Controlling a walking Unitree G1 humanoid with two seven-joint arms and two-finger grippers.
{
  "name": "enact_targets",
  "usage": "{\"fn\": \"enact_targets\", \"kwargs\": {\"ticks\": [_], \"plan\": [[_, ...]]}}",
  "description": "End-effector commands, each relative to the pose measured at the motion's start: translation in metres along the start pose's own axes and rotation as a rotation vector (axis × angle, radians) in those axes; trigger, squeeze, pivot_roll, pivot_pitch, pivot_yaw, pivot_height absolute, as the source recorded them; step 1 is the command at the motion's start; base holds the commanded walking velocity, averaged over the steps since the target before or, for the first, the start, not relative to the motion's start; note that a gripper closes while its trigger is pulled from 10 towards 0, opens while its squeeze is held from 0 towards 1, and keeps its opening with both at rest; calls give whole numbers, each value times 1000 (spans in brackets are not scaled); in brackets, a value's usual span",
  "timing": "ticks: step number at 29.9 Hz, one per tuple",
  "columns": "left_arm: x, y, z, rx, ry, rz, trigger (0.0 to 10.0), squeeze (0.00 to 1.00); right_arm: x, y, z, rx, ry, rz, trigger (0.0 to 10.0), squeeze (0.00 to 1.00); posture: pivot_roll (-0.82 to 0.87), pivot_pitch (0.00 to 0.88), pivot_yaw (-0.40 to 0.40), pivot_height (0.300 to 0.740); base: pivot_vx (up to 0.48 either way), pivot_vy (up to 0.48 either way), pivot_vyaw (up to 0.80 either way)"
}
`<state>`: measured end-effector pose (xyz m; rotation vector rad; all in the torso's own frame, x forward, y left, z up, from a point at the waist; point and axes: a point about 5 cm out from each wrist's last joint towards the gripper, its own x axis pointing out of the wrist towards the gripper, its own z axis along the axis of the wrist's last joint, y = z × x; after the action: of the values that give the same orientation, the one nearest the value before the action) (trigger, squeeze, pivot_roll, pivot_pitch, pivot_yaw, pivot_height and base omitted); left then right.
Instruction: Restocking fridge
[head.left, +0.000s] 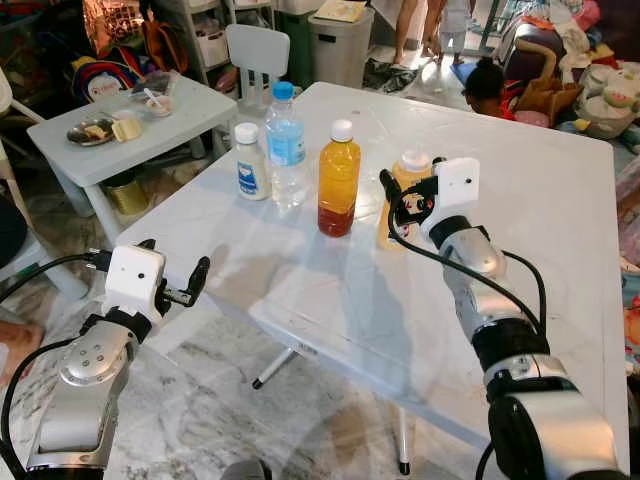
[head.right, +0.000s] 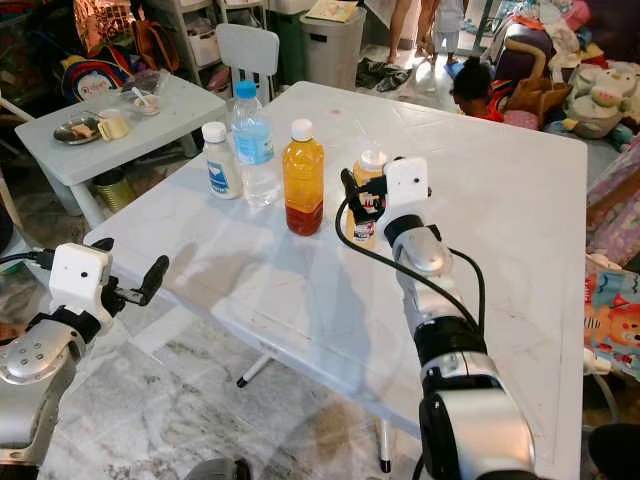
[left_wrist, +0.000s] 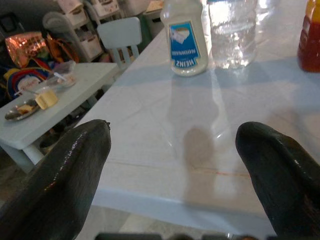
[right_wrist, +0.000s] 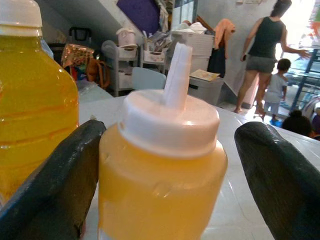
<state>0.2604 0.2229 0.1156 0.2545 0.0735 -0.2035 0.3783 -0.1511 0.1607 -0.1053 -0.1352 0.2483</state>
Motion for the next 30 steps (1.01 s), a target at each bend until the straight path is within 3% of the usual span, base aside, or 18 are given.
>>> {"fn": "enact_targets", "kwargs": {"ticks": [1,2,3,18,19,20,21,22,23,24,25,30], "plan": [[-2,2,3,29,3,-16,10000,0,4,0,2,18,4,15,10000,0,168,25,55,740,0,0,0],[-2,3,3,30,5,-16,10000,0,6,1,2,21,4,22,1373,0,173,26,57,740,0,0,0],[-2,3,3,32,5,-15,10000,0,7,1,3,16,3,28,0,0,175,25,57,740,0,0,0],[4,2,7,53,0,-17,10000,0,9,6,6,-30,-17,59,0,0,157,13,51,740,0,0,0],[5,3,8,75,1,-8,10000,0,7,8,4,-38,-15,72,1804,0,149,8,50,740,0,0,0],[5,4,8,92,5,-2,10000,0,6,9,3,-45,-17,82,2196,0,138,4,52,740,0,0,0],[5,4,8,92,5,-2,10000,0,6,9,3,-45,-17,82,2196,0,138,4,52,740,0,0,0],[5,5,8,99,15,20,10000,0,3,9,2,-47,-21,89,510,0,132,0,47,740,0,0,0],[5,5,8,99,15,20,10000,0,3,9,2,-47,-21,89,510,0,132,0,47,740,0,0,0],[6,5,8,90,19,34,10000,0,1,8,1,-37,-22,86,3333,0,129,0,44,740,0,0,0],[6,6,9,79,18,42,10000,0,-2,7,0,-30,-20,78,10000,0,127,0,41,740,0,0,0],[10,1,4,21,26,76,10000,0,-17,17,-10,39,-9,86,10000,0,90,0,19,740,0,0,0]]}}
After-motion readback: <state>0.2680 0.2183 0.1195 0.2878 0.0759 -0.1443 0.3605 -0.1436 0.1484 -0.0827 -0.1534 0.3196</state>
